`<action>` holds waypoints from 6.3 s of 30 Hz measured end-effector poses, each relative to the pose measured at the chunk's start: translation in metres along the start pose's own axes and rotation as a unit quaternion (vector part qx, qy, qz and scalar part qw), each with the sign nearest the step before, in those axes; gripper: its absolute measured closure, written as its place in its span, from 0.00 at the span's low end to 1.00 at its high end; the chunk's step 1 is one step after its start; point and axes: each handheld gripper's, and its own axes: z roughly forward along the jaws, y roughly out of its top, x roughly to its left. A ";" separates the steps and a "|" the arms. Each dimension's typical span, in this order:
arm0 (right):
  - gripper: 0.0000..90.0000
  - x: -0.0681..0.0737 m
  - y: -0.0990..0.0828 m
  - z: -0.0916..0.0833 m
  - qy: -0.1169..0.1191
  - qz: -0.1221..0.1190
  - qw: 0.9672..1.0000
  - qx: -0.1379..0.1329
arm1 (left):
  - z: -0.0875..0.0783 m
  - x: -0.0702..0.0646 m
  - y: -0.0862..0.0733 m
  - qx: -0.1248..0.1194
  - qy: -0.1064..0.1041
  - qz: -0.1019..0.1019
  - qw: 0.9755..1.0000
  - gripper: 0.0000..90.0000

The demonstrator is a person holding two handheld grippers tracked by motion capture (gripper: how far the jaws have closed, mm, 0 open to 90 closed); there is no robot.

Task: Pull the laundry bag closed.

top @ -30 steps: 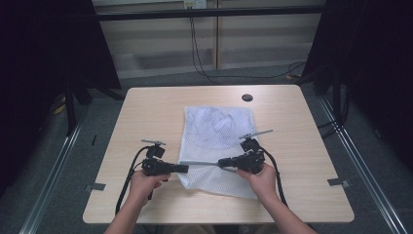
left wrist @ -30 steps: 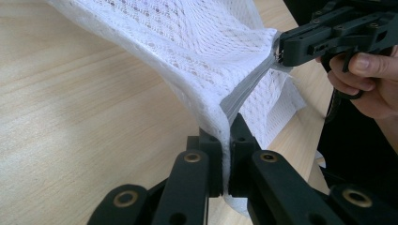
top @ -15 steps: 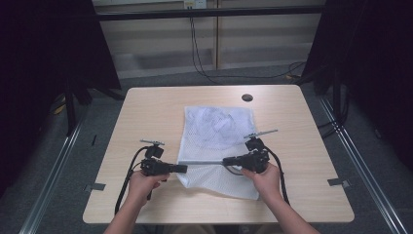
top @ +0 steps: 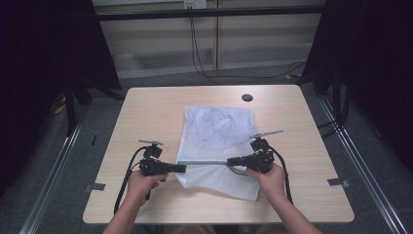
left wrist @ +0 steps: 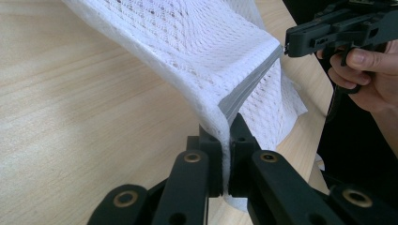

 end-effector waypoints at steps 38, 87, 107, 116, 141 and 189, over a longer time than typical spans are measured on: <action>0.97 -0.010 -0.006 -0.021 -0.009 0.009 1.000 -0.010 | 0.000 0.000 0.003 0.001 0.003 0.002 1.000 0.98; 0.97 -0.016 -0.014 -0.036 -0.026 0.010 1.000 0.001 | -0.001 0.001 0.002 0.000 0.004 0.005 1.000 0.98; 0.97 -0.021 -0.016 -0.041 -0.034 0.015 0.999 -0.004 | -0.002 0.000 0.002 0.001 0.004 0.005 1.000 0.98; 0.97 -0.022 -0.017 -0.043 -0.034 0.018 0.999 -0.003 | -0.002 0.000 0.002 0.000 0.000 -0.001 1.000 0.98; 0.97 -0.024 -0.020 -0.047 -0.036 0.019 0.999 -0.004 | -0.005 0.001 0.003 -0.005 0.005 0.008 1.000 0.98; 0.97 -0.033 -0.028 -0.066 -0.049 0.034 0.998 -0.018 | -0.017 0.005 0.007 -0.026 0.012 0.000 1.000 0.98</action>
